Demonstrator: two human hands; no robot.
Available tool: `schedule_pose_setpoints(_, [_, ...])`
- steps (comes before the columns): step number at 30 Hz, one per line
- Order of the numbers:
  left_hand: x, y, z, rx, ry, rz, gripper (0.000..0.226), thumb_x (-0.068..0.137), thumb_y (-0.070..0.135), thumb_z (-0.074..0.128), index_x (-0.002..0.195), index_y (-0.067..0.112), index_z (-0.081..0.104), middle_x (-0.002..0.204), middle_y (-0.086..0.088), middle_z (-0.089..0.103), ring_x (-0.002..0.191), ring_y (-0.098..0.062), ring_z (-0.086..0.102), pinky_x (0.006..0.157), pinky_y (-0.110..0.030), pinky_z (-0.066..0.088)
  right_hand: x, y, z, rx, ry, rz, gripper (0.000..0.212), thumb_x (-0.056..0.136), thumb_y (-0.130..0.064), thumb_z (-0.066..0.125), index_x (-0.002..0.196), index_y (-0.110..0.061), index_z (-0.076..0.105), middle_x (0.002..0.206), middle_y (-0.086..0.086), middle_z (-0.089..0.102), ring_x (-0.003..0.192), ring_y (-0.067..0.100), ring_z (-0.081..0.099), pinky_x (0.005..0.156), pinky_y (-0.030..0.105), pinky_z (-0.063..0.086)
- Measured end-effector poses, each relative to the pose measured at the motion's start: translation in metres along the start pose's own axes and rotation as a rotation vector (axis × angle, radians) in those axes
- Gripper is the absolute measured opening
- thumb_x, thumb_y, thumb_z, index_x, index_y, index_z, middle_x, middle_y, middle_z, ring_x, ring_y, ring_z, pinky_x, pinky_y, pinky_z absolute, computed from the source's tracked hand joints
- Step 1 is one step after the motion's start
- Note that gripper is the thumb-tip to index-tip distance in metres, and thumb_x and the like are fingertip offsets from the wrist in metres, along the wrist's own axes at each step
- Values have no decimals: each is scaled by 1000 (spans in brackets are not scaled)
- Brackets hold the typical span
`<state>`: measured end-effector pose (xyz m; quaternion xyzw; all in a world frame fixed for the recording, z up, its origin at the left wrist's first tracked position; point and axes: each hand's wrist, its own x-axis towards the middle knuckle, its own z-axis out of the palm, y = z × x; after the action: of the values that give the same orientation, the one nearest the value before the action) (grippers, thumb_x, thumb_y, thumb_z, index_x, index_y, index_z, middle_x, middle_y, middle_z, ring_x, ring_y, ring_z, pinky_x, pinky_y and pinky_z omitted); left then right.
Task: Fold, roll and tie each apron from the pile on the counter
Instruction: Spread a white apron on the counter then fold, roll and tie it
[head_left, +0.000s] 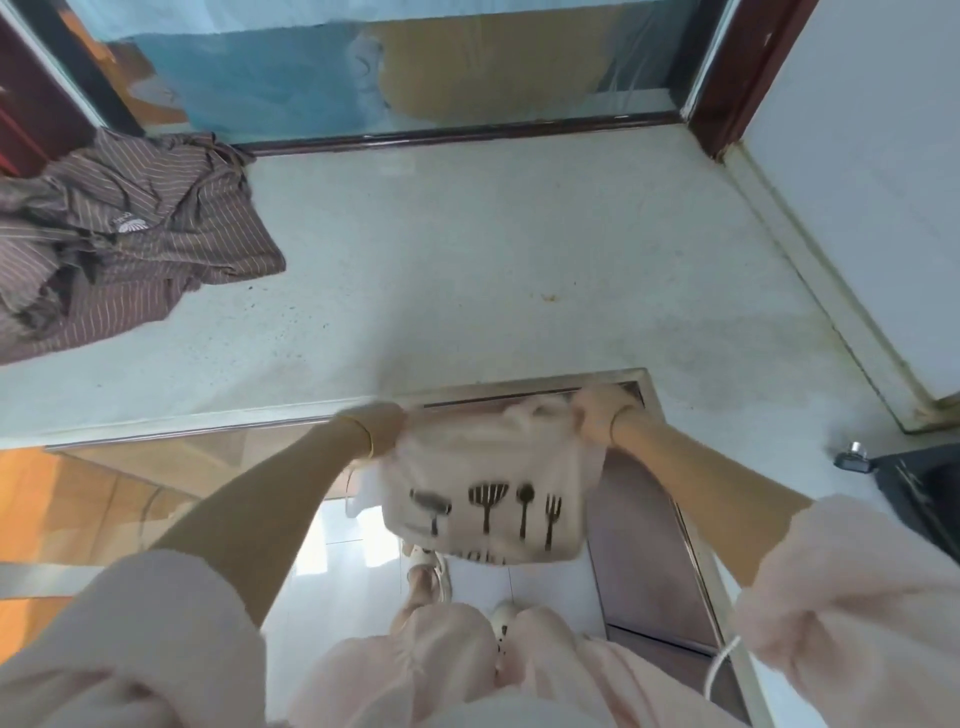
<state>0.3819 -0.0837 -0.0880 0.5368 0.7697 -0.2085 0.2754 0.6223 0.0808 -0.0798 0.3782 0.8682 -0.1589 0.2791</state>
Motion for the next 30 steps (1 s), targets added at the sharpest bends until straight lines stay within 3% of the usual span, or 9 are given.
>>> schedule_pose_setpoints(5, [-3, -2, -59, -479, 857, -173, 14, 92, 6, 47, 85, 3, 58, 91, -24, 62, 88, -38, 58, 66, -36, 38, -7, 5, -60, 601, 926, 162, 26, 84, 3, 42, 64, -13, 46, 64, 2, 46, 69, 23, 47, 51, 27, 27])
schedule_pose_setpoints(7, [-7, 3, -54, -108, 535, -76, 18, 94, 6, 43, 101, 1, 59, 95, -23, 65, 90, -36, 61, 72, -40, 46, -11, 2, -48, 457, 606, 124, 19, 89, 3, 42, 83, -5, 58, 76, 10, 55, 74, 28, 53, 48, 27, 31])
schedule_pose_setpoints(9, [-12, 3, -29, 119, -267, 3, 16, 90, 14, 52, 105, 12, 59, 99, -15, 68, 89, -29, 65, 83, -35, 52, -17, -4, -18, 332, -342, 82, 23, 92, 1, 51, 114, 1, 59, 101, 16, 63, 87, 31, 63, 49, 24, 49])
schedule_pose_setpoints(10, [-15, 2, -22, 104, -439, -3, 4, 87, 18, 57, 90, 18, 58, 94, -9, 69, 81, -25, 64, 80, -31, 53, -18, -3, -9, 330, -559, 102, 30, 90, 2, 55, 121, 0, 57, 110, 21, 63, 84, 30, 66, 53, 26, 55])
schedule_pose_setpoints(13, [-5, -16, -31, -126, -234, -20, 22, 85, 10, 54, 65, 16, 48, 69, -1, 61, 64, -19, 60, 54, -21, 48, -1, -2, -28, 267, -204, 106, 21, 88, 3, 53, 104, -5, 62, 105, 18, 64, 92, 31, 65, 70, 34, 57])
schedule_pose_setpoints(16, [-1, -28, -54, -445, 31, -123, 24, 85, 4, 51, 61, 11, 52, 61, -2, 54, 64, -24, 61, 50, -22, 47, 10, -1, -69, 143, 132, 85, 19, 88, -4, 50, 72, -14, 53, 79, 1, 53, 88, 23, 54, 62, 26, 42])
schedule_pose_setpoints(20, [-4, -51, -92, -767, 531, -261, 7, 81, 2, 55, 76, 6, 58, 74, -11, 52, 72, -24, 47, 61, -28, 37, 17, -13, -112, 517, 430, 144, 23, 88, 0, 46, 97, -12, 63, 91, 4, 56, 82, 25, 57, 64, 27, 41])
schedule_pose_setpoints(24, [-6, -66, -138, -1085, 839, -289, 14, 81, -1, 48, 77, 10, 56, 69, -7, 49, 69, -21, 43, 62, -27, 35, 15, -51, -178, 1357, 382, 183, 20, 96, -7, 36, 82, -16, 48, 88, 2, 54, 43, 16, 63, 49, 29, 48])
schedule_pose_setpoints(30, [17, -116, -213, -1763, 751, -294, 27, 90, 1, 44, 112, 8, 57, 93, -11, 57, 81, -23, 52, 80, -42, 47, 31, -91, -264, 1318, 356, -80, 42, 92, -21, 55, 131, -18, 40, 118, 4, 46, 101, 22, 50, 82, 47, 53])
